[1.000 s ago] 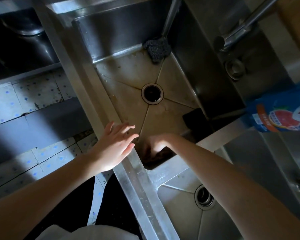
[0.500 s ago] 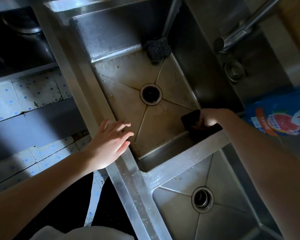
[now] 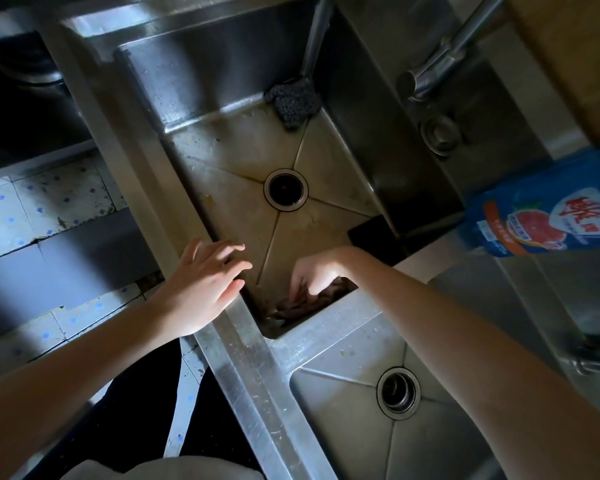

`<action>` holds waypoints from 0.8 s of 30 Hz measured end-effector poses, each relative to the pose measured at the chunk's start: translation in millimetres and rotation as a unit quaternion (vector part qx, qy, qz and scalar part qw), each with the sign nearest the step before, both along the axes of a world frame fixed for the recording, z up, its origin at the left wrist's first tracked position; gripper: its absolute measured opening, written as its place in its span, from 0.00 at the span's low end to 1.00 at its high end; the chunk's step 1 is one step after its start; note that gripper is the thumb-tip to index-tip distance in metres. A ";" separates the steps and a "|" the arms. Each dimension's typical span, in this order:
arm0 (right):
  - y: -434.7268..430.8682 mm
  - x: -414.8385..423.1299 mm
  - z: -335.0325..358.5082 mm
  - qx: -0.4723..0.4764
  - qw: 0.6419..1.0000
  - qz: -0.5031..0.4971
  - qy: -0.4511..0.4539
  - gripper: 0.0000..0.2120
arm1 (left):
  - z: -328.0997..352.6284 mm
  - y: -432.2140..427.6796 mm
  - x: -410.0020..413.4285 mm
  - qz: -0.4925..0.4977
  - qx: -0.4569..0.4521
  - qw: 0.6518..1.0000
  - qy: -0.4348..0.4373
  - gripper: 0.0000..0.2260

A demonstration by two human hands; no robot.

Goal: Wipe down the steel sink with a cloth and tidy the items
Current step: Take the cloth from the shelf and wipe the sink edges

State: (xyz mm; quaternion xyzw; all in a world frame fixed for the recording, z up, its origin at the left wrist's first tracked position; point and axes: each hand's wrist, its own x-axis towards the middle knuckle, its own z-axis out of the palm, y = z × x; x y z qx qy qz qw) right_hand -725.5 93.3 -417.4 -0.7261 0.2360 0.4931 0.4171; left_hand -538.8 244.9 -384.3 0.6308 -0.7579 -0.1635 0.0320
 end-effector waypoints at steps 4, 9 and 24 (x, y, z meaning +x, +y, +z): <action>-12.5 -12.3 -4.9 -0.003 0.999 -0.042 0.011 0.19 | -0.4 -0.1 4.1 0.006 0.008 1.000 -0.011 0.17; -76.5 -64.7 6.2 -0.118 0.983 -0.110 0.088 0.09 | 5.6 -1.5 7.8 0.011 0.023 0.999 -0.022 0.18; -33.6 -28.8 -5.2 -0.036 0.992 -0.103 0.061 0.18 | 10.4 -5.7 9.4 0.004 0.024 0.999 -0.025 0.19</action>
